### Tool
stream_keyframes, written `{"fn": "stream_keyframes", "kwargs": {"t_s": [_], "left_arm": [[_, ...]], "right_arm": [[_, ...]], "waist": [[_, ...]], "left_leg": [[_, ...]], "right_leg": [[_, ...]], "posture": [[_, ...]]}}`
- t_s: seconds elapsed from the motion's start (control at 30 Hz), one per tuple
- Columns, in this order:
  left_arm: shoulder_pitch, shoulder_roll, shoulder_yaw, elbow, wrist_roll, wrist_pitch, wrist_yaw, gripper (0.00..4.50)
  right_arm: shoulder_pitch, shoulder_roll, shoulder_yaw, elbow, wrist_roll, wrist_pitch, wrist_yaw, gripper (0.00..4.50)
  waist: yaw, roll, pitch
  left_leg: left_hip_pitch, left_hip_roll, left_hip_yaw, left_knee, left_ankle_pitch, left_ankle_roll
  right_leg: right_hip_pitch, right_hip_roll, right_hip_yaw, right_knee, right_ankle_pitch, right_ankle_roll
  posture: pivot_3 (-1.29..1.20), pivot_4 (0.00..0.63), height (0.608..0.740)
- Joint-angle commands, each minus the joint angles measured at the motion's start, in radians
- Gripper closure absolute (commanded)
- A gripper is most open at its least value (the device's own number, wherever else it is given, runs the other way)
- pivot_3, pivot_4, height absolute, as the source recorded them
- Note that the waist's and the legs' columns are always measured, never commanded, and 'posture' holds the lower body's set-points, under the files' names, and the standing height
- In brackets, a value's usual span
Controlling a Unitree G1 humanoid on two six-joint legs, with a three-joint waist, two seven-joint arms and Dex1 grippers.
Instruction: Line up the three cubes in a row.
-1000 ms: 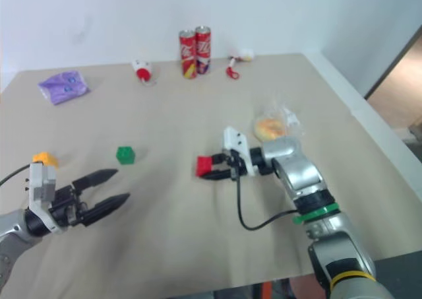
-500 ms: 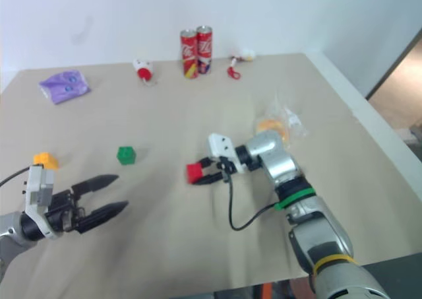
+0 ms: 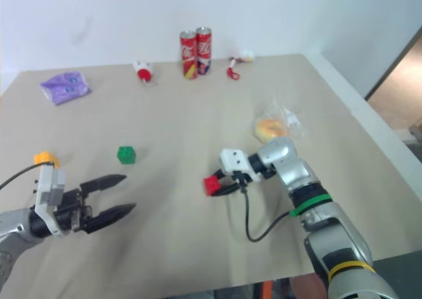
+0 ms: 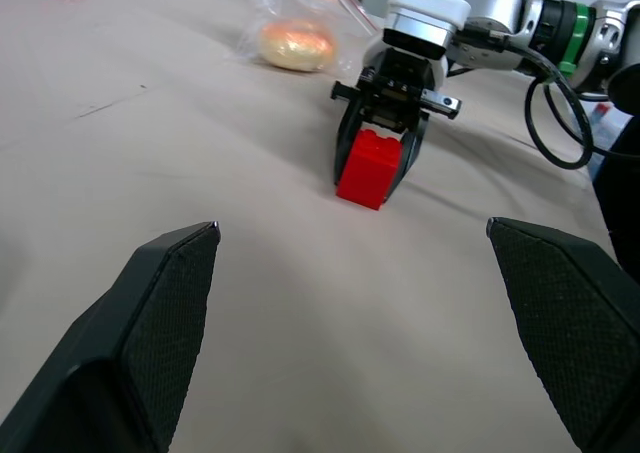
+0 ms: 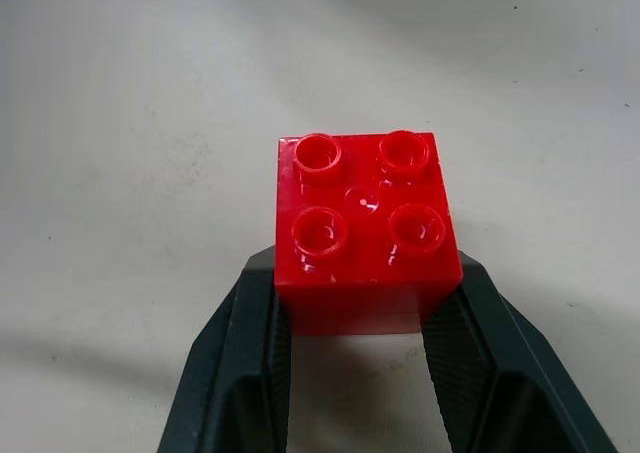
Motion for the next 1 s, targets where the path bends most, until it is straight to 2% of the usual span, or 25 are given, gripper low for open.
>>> {"fn": "stream_keyframes", "kwargs": {"t_s": [0.03,0.47,0.77,1.0], "left_arm": [[-0.014,-0.002,-0.003,-0.008,0.001,-0.013,-0.001,0.07],[-0.005,-0.019,-0.008,-0.02,-0.002,-0.009,0.009,0.07],[-0.025,-0.017,-0.005,-0.011,-0.014,-0.001,0.017,0.07],[-0.035,-0.014,-0.001,-0.011,-0.02,0.006,0.021,0.07]], "right_arm": [[-0.009,-0.02,0.001,-0.012,-0.016,-0.007,0.039,3.25],[-0.051,0.022,-0.079,0.039,0.023,0.121,-0.066,3.25],[-0.06,0.033,-0.087,0.078,0.007,0.095,-0.08,3.25],[-0.048,0.042,-0.071,0.108,-0.048,0.031,-0.149,3.25]], "waist": [[0.0,0.0,0.0],[0.0,0.0,0.0],[0.0,0.0,0.0],[-0.001,0.0,0.0]], "left_leg": [[0.0,0.0,0.0,0.0,0.0,0.0],[0.001,0.0,0.0,0.002,0.0,0.0],[0.001,0.0,0.0,0.002,0.0,0.0],[0.003,0.0,0.0,0.002,0.0,0.0]], "right_leg": [[0.0,0.0,0.0,0.0,0.0,0.0],[0.0,0.0,0.001,0.004,0.0,0.0],[-0.001,0.0,0.0,0.006,0.0,0.001],[0.0,0.001,0.001,0.008,0.0,0.001]], "posture": [[0.0,0.15,0.74],[0.0,0.15,0.74],[0.0,0.15,0.74],[0.0,0.15,0.74]]}}
